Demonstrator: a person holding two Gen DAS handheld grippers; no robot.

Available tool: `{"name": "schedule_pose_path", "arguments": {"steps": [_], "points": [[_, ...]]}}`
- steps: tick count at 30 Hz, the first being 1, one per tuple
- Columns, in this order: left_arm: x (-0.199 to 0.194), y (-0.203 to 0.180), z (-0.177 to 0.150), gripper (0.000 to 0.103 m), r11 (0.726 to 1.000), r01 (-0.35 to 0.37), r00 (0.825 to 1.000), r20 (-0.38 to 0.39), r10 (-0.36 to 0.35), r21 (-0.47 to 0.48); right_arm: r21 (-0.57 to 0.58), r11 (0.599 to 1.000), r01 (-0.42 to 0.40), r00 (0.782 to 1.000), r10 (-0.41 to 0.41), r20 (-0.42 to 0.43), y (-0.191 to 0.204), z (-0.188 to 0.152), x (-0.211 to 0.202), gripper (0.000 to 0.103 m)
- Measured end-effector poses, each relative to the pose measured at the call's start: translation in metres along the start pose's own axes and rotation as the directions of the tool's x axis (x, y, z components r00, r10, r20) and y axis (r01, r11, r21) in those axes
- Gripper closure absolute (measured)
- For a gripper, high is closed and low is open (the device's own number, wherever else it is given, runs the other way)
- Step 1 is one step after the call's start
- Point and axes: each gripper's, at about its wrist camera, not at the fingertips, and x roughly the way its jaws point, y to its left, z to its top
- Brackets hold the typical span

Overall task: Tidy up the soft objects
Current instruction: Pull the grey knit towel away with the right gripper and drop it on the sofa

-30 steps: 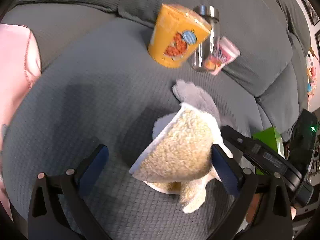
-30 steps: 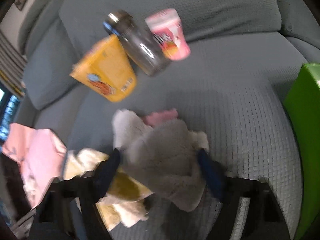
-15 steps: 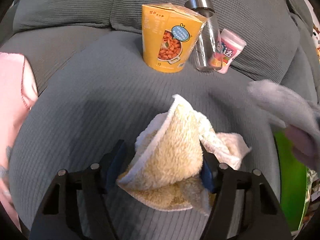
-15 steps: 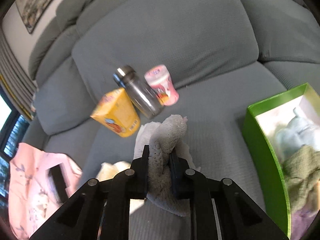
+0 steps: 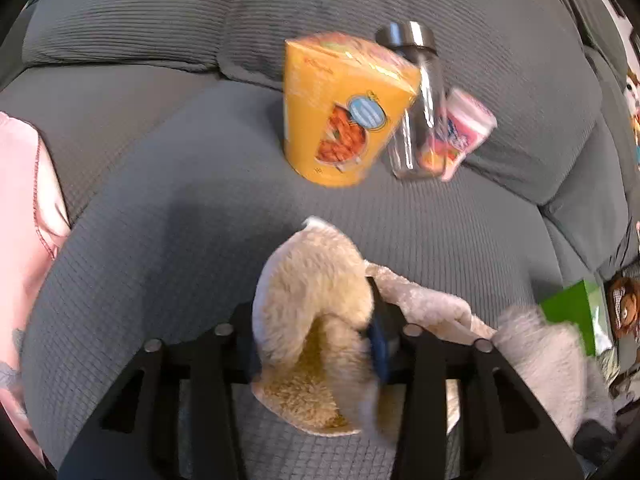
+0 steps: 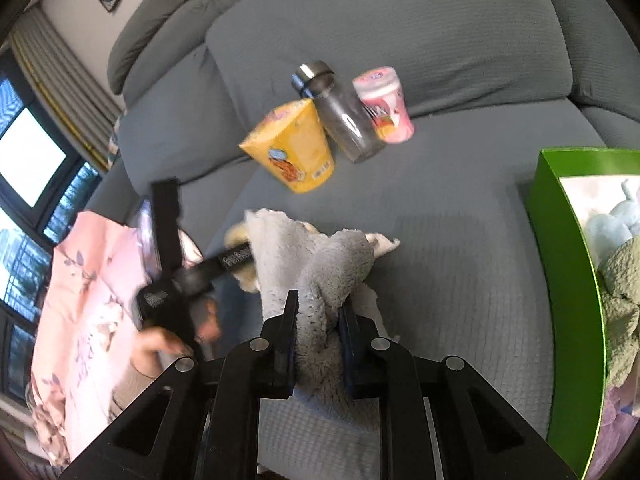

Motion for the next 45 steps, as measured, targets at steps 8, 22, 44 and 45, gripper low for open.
{"name": "schedule_pose_path", "arguments": {"steps": [8, 22, 44, 45], "points": [[-0.024, -0.011, -0.017, 0.074, 0.998, -0.03, 0.999, 0.027, 0.028, 0.059, 0.159, 0.982, 0.101, 0.989, -0.117, 0.092, -0.039, 0.009, 0.011, 0.085], [-0.051, -0.015, -0.065, 0.077, 0.997, 0.014, 1.0, -0.02, -0.012, 0.079, 0.082, 0.996, 0.026, 0.98, -0.042, 0.196, -0.012, 0.055, 0.029, 0.085], [-0.033, -0.01, -0.081, 0.074, 0.998, 0.001, 0.999, -0.048, 0.002, 0.067, -0.052, 0.996, -0.072, 0.997, 0.07, -0.04, 0.029, 0.038, 0.075, 0.019], [-0.033, -0.01, -0.081, 0.074, 0.998, 0.002, 0.999, -0.047, 0.001, 0.067, -0.05, 0.997, -0.058, 0.995, 0.054, -0.079, 0.029, 0.035, 0.09, 0.019]]}}
